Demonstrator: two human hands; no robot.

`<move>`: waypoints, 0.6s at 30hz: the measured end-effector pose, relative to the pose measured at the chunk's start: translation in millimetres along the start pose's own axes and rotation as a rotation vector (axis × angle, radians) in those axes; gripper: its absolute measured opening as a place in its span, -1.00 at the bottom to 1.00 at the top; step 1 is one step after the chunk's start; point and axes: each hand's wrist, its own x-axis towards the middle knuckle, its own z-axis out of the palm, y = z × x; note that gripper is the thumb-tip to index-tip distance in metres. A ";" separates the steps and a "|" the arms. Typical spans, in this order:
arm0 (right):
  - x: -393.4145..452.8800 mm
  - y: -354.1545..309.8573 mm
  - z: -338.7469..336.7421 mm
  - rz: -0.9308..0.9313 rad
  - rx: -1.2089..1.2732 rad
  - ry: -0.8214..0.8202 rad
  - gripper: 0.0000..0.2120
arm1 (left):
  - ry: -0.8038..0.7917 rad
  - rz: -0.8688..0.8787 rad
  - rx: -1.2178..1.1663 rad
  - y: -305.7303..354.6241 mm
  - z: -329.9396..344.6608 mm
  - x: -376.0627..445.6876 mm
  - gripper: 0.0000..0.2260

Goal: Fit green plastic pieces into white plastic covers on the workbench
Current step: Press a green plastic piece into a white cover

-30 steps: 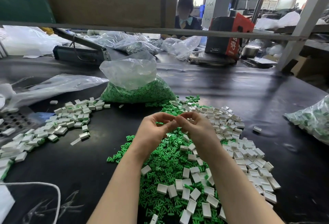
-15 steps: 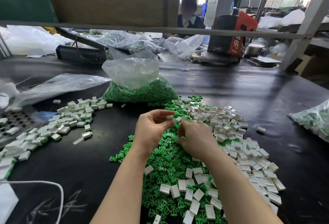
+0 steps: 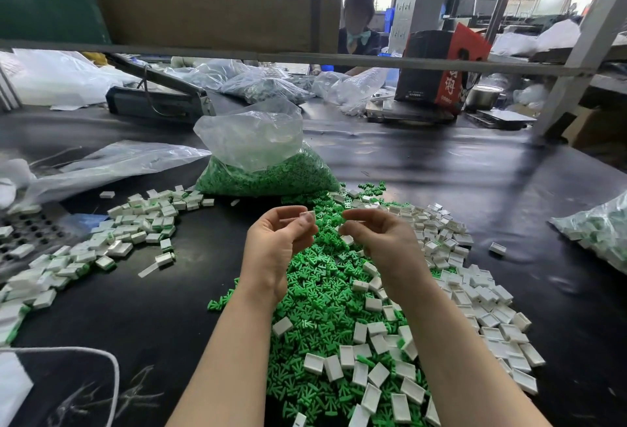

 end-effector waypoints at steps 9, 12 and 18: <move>0.0 -3.2 4.1 0.024 0.129 -0.020 -0.89 | -0.053 -0.060 0.034 1.6 5.1 -3.5 -0.71; 0.3 -2.5 5.7 0.005 0.129 -0.012 -0.85 | -0.066 -0.058 0.071 0.9 4.7 -3.7 -0.70; -0.1 -2.0 7.3 -0.022 0.062 -0.028 -0.84 | -0.100 -0.056 0.095 0.0 5.2 -5.4 -0.65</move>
